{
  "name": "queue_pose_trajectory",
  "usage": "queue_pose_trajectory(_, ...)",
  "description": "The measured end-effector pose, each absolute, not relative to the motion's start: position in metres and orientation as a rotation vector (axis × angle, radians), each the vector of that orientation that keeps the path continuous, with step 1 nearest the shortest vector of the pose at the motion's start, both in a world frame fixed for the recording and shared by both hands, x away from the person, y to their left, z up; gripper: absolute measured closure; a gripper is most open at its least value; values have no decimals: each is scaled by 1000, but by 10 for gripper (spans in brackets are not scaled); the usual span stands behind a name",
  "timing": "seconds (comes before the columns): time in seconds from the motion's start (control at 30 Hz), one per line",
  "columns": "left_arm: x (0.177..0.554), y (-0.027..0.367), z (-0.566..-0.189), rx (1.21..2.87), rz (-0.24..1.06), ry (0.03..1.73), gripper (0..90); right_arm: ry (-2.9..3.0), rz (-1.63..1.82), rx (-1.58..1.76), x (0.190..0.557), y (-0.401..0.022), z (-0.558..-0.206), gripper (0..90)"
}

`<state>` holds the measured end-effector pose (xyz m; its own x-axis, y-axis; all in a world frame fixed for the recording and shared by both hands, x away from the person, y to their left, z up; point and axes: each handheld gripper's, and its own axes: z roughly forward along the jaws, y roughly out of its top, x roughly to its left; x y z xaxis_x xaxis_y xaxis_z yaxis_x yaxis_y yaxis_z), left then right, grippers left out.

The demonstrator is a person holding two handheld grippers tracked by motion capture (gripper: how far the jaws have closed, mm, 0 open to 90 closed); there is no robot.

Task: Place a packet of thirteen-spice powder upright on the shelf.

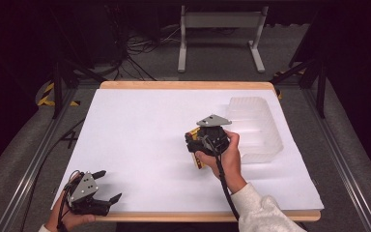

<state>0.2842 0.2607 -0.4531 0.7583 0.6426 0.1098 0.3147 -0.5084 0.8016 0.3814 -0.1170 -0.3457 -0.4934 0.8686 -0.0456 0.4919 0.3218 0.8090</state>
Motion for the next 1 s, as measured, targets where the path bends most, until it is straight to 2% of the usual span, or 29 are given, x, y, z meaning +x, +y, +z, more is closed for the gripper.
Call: queue_pose_trajectory(1.0, 285, 261, -454, 2140, 519, 713, 86, 1909, 1072, 1239, 410, -188, -323, 323)
